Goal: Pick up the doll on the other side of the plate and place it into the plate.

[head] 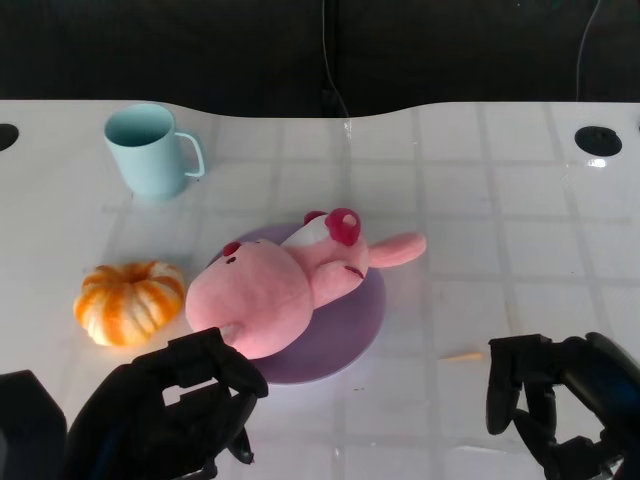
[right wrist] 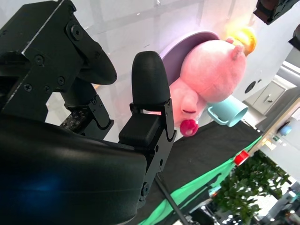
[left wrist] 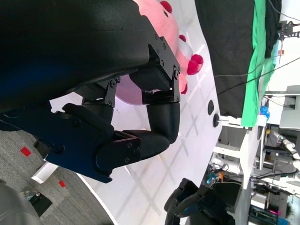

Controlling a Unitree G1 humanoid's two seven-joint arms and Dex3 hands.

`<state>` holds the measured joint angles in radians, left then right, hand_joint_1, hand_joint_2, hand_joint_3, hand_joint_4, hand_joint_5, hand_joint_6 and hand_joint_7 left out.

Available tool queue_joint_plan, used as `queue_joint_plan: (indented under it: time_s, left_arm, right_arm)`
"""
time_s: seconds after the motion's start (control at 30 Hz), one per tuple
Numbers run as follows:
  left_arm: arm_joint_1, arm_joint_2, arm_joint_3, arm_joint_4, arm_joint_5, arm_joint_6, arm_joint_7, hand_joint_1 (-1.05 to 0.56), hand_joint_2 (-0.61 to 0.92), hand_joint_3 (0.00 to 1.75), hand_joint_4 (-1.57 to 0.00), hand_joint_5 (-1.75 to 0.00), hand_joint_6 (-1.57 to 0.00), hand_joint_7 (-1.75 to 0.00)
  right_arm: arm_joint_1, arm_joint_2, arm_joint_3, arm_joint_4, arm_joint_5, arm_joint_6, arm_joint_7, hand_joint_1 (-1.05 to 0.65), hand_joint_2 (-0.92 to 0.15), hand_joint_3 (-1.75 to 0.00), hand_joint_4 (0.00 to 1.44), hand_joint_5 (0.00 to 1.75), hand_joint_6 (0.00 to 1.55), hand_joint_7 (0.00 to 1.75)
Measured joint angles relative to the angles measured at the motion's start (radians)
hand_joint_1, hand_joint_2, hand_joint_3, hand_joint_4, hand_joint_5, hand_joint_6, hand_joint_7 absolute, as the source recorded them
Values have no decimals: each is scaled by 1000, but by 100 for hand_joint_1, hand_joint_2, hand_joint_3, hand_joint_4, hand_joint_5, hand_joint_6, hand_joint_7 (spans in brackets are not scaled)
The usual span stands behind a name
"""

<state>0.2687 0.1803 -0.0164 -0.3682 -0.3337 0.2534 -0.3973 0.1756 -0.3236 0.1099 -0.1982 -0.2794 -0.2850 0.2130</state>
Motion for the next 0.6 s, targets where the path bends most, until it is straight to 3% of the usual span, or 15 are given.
queue_joint_plan:
  time_s: [0.23, 0.6]
  left_arm:
    - [0, 0, -2, 6, 8, -12, 0, -42, 75, 73, -64, -175, -68, -135]
    - [1, 2, -2, 16, 11, -26, 0, -41, 74, 75, -63, -175, -68, -134]
  right_arm:
    - [-7, 0, 1, 29, -28, -30, -11, 18, -19, -152, 97, 160, 95, 121]
    - [-14, 0, 1, 41, -34, -63, -25, 17, -22, -150, 95, 162, 96, 119]
